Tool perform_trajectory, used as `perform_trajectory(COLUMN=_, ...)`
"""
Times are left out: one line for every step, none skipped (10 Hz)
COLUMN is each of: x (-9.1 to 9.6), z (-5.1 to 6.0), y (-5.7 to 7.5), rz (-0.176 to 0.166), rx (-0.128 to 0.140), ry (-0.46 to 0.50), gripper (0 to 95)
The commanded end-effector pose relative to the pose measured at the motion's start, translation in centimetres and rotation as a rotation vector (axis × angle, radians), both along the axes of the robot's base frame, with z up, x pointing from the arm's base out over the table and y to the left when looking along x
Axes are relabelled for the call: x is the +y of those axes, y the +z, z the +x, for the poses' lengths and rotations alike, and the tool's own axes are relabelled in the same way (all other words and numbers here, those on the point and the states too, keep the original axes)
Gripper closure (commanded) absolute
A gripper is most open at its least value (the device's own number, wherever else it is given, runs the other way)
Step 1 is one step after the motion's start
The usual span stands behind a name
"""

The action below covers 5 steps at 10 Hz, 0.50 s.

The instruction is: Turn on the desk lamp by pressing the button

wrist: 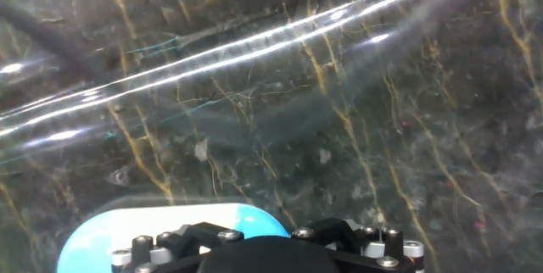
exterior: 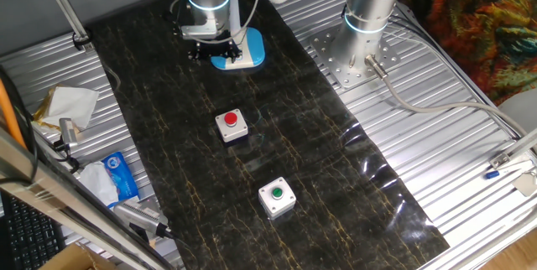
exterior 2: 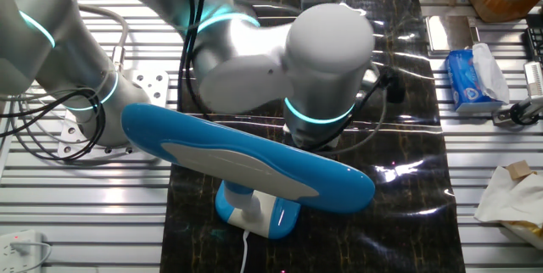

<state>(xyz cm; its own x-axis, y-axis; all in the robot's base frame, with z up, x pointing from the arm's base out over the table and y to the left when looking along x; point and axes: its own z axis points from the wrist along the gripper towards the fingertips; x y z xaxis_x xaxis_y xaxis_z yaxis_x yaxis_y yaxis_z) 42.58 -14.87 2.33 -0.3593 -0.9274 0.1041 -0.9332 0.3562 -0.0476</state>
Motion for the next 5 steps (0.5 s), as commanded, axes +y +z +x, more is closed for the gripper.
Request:
perform_trajectory(x=-0.13, z=-0.47, y=0.61, rz=0.026, rx=0.02, ry=0.002, gripper=0.0)
perform_trajectory(x=-0.35, z=-0.66, y=0.78, rz=0.028, rx=0.02, ry=0.01, gripper=0.0)
perform_trajectory(x=-0.47, z=-0.9, y=0.91, rz=0.028, rx=0.022, ry=0.014, gripper=0.0)
perform_trajectory(x=-0.44, z=-1.02, y=0.9, rz=0.029, rx=0.022, ry=0.017, gripper=0.0)
perform_trajectory(x=-0.36, z=-1.32, y=0.81, rz=0.031, rx=0.022, ry=0.018, gripper=0.0)
